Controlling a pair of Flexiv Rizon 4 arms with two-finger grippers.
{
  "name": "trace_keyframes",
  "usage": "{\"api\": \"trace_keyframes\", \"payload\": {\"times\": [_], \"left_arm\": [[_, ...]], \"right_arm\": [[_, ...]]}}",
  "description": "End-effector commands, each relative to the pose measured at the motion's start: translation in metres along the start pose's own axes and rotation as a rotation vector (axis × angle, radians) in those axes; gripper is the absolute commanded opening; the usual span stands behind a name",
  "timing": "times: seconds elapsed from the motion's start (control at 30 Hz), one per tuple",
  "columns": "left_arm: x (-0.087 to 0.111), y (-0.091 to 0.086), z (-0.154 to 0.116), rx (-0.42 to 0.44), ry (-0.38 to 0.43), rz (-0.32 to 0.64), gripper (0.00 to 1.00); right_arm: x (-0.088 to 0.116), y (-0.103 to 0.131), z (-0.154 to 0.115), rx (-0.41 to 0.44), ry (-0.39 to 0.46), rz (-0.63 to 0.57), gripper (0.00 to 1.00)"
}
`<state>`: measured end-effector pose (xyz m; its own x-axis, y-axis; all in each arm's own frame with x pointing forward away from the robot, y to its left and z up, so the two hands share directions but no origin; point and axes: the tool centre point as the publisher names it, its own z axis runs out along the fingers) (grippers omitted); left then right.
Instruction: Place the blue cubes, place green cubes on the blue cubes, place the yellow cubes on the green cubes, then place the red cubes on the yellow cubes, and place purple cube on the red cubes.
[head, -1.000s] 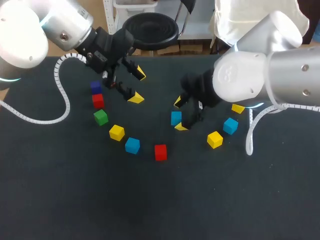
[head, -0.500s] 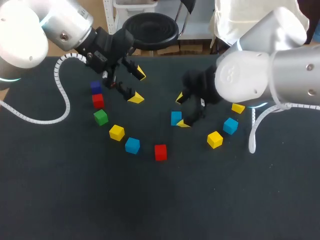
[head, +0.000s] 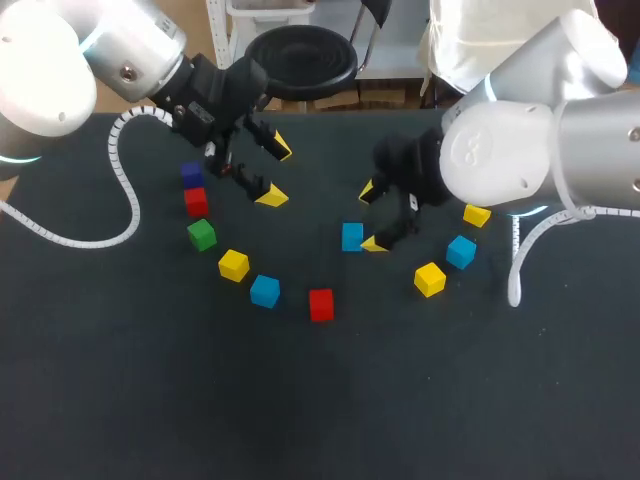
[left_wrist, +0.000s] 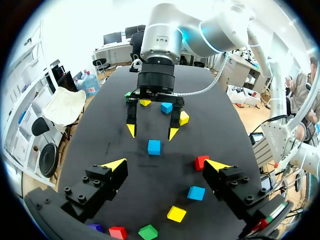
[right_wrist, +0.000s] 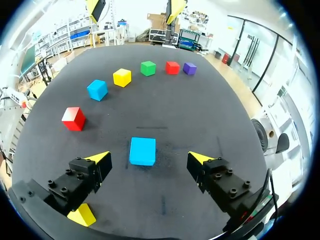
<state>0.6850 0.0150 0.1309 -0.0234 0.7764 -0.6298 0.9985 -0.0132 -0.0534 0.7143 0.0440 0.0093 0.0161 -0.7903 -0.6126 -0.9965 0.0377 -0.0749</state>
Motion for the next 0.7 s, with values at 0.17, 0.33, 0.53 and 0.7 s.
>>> {"api": "trace_keyframes", "payload": {"times": [0.17, 0.33, 0.53, 0.7], "left_arm": [[0.0, 0.0, 0.0, 0.0, 0.002, -0.001, 1.0], [0.0, 0.0, 0.0, 0.0, 0.002, -0.001, 1.0], [0.0, 0.0, 0.0, 0.0, 0.002, -0.001, 1.0], [0.0, 0.0, 0.0, 0.0, 0.002, -0.001, 1.0]], "right_arm": [[0.006, 0.014, -0.022, 0.032, -0.005, -0.01, 1.0], [0.013, 0.024, -0.04, 0.037, 0.008, -0.02, 1.0], [0.025, 0.037, -0.069, 0.044, 0.001, -0.059, 1.0], [0.038, 0.045, -0.085, 0.053, -0.02, -0.082, 1.0]]}}
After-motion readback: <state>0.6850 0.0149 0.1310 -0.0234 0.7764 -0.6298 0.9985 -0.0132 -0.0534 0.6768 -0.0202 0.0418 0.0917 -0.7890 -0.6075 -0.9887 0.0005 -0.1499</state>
